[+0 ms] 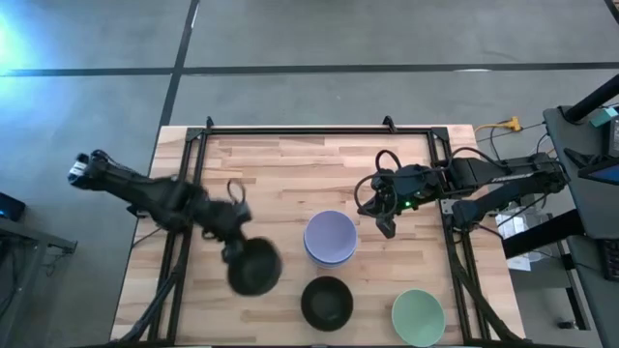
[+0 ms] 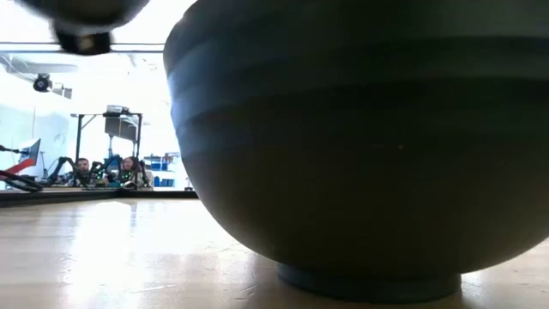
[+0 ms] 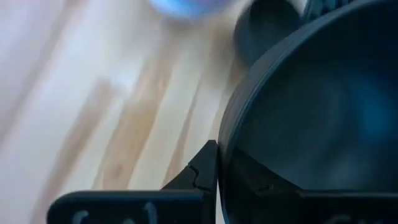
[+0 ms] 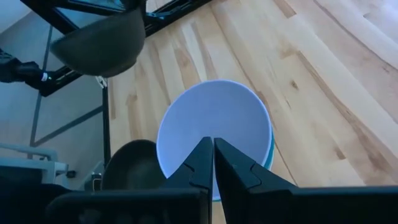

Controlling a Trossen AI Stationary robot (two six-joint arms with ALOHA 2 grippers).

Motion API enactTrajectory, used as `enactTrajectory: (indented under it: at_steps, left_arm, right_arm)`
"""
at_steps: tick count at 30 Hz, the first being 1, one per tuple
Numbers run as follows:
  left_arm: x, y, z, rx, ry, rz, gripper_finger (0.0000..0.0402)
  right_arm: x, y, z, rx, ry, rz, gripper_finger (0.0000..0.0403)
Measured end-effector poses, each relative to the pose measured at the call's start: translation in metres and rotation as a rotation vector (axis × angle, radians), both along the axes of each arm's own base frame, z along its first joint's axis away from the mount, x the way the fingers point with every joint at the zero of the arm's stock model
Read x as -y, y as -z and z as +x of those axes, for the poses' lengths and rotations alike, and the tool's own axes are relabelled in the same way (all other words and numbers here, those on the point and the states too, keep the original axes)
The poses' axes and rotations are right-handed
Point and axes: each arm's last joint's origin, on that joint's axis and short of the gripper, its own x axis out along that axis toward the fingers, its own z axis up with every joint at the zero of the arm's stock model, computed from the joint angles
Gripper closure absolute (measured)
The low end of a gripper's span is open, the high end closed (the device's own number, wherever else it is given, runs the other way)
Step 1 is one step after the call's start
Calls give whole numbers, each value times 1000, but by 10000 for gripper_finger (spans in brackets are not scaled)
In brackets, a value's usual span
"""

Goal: Nest bowls inside each other
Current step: Stack the left black bowl on top of the purple bowl

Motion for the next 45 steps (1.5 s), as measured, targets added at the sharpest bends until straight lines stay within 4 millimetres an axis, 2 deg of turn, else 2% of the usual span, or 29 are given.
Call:
enactTrajectory:
  at_steps: [5,9,14,18,21,27,31,34,45]
  left_arm:
    - [-29,-38,44,93,-52,22,401]
    - [-46,-64,86,167,-35,81,401]
    - [-52,-67,137,162,-13,124,401]
    - [-52,-62,166,105,-26,111,401]
    - [-52,-56,183,28,-69,80,401]
    - [-62,-52,209,-118,-163,46,401]
    - [-69,-49,215,-256,-185,65,401]
    - [-73,-42,218,-361,-193,88,401]
    - [-72,-23,229,-407,-182,135,401]
  right_arm:
    - [-9,-2,-4,8,-43,-4,394]
    - [-23,-10,-18,61,-159,-53,394]
    - [-33,-17,-43,112,-243,-63,394]
    - [-31,-16,-63,147,-230,-64,394]
    - [-27,-7,-79,155,-208,-68,394]
    - [-16,23,-103,128,-129,-6,394]
    - [-12,37,-111,134,-99,40,394]
    - [-11,41,-114,162,-94,57,394]
    - [-10,42,-115,189,-89,45,394]
